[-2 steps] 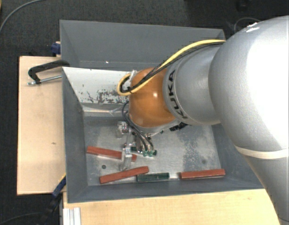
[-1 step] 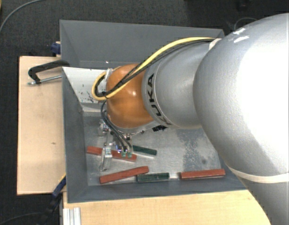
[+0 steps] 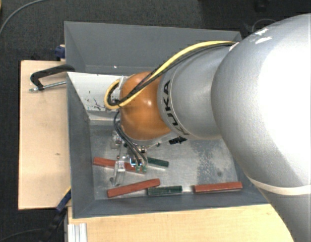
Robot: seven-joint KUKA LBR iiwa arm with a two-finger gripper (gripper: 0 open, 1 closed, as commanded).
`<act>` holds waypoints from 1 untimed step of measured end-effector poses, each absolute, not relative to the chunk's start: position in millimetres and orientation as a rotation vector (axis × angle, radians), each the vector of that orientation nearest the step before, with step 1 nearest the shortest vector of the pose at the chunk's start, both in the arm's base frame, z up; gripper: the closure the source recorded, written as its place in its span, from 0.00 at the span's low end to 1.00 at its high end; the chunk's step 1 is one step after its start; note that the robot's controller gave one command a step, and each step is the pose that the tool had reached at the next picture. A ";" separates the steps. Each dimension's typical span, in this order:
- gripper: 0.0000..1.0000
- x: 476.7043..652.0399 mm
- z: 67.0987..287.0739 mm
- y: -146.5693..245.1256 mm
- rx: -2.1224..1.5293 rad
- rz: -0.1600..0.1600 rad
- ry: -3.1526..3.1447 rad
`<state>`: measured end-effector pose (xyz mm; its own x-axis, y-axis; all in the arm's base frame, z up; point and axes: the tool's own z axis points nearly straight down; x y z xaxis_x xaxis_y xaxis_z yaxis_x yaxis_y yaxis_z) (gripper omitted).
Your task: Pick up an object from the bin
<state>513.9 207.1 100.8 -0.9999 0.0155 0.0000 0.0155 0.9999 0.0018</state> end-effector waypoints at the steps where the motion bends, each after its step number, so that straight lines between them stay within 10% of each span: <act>1: 0.00 518.0 69.2 211.7 -0.052 0.001 3.143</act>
Offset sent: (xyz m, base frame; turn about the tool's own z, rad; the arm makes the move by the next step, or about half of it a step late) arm 0.0043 0.0033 -0.0308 -0.0471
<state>518.0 211.7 69.2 -0.9994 -0.0332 0.0019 -0.0332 0.9994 0.0004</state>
